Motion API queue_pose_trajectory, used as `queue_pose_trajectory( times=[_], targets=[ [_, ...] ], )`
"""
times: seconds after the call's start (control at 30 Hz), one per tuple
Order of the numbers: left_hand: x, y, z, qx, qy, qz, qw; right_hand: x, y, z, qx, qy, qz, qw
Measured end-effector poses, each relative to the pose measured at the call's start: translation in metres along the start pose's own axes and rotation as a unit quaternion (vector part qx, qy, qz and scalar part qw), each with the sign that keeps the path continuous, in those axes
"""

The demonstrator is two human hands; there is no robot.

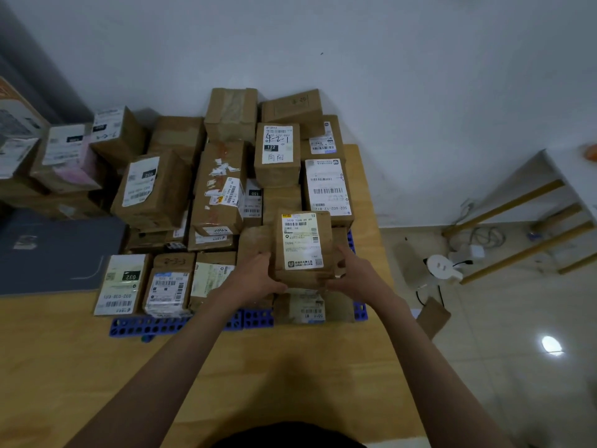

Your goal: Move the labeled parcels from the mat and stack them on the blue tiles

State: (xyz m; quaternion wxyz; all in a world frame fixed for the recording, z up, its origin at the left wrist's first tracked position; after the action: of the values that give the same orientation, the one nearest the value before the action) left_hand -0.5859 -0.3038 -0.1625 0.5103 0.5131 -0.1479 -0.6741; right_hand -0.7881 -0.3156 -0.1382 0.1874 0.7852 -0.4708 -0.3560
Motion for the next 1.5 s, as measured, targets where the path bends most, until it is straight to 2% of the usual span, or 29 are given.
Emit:
queue_pose_trajectory(
  times=[0.2,0.47,0.57,0.73,1.2,1.5],
  targets=[
    [-0.024,0.012,-0.019,0.039,-0.001,0.019,0.999,-0.017,0.012,-0.026,-0.111,0.019,0.043,0.993],
    [-0.063,0.025,-0.07,0.064,0.006,0.01,0.998,-0.028,-0.042,-0.081,-0.122,0.06,-0.077,0.988],
    [-0.077,0.032,-0.098,0.077,0.04,0.006,0.996,-0.03,-0.066,-0.101,-0.116,0.081,-0.109,0.984],
    [-0.1,0.05,-0.14,0.063,0.054,0.016,0.996,-0.029,-0.101,-0.135,-0.122,0.096,-0.134,0.979],
    [-0.122,0.099,-0.27,0.095,0.051,0.009,0.994,-0.021,-0.211,-0.222,-0.164,0.062,-0.138,0.975],
    [-0.136,0.125,-0.336,0.084,0.061,0.01,0.995,-0.021,-0.264,-0.268,-0.181,0.067,-0.108,0.975]
  ],
)
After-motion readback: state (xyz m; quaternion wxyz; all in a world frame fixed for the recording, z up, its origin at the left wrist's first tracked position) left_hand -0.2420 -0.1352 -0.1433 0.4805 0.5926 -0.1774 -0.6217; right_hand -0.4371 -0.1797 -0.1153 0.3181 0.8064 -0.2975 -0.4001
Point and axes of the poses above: each hand's wrist, its own x-axis towards the middle knuckle, its own y-axis out of the back of the hand, z = x × y, the point moved 9 cm from there along x, towards the middle knuckle, and after that the axes turned 6 degrees about y, right-handed, at the moved point
